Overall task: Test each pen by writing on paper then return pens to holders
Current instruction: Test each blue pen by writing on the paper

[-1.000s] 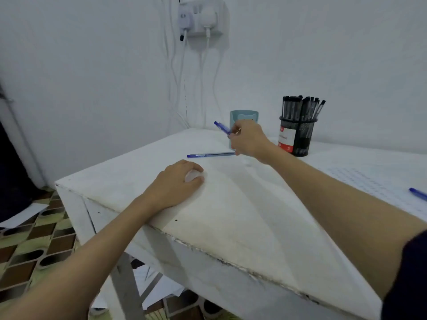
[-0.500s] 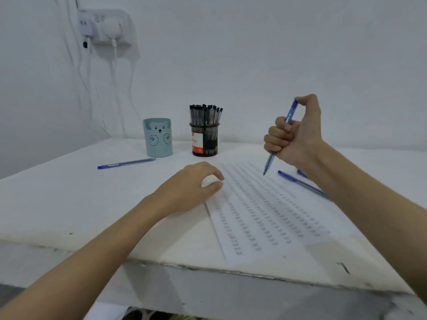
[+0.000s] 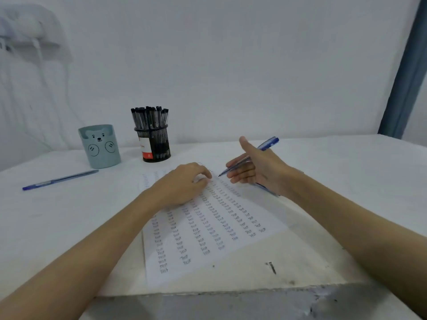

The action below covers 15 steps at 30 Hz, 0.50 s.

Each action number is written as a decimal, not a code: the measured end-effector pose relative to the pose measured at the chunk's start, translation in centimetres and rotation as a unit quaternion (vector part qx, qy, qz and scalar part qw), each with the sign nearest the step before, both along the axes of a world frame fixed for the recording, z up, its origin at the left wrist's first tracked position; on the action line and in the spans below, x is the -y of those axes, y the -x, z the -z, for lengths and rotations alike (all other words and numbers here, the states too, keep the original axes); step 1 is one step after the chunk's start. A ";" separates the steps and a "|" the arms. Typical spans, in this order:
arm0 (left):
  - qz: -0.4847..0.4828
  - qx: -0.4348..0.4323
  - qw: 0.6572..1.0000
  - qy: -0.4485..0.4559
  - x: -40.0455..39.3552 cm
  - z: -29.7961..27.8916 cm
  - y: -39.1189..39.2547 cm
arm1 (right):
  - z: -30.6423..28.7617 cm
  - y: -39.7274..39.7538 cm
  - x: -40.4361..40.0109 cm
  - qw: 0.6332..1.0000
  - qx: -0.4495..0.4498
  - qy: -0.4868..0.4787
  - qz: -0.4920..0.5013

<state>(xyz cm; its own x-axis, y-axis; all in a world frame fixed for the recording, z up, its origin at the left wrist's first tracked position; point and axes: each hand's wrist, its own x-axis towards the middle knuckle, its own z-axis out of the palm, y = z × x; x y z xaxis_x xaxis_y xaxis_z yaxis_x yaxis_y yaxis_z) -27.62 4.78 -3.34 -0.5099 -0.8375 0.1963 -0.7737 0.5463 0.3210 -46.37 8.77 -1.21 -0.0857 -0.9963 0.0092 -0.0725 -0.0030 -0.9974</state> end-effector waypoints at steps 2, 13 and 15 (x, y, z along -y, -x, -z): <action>0.002 0.005 1.000 0.004 0.4 0.0 0.5 | 0.4 -0.2 0.2 0.997 -0.010 0.056 0.051; 0.029 -0.071 0.997 -0.001 1.4 2.0 0.4 | 2.7 -1.2 0.5 0.971 -0.197 0.123 0.063; 0.030 -0.073 0.997 0.000 1.5 2.1 0.5 | 3.0 -0.9 0.7 0.959 -0.234 0.137 0.082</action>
<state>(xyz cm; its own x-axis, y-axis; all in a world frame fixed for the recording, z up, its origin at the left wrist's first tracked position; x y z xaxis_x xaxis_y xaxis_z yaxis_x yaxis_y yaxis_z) -28.10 3.32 -5.42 -0.5256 -0.8060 0.2721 -0.6844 0.5906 0.4275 -45.45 8.02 -4.25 -0.1632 -0.9245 0.3445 -0.5335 -0.2111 -0.8190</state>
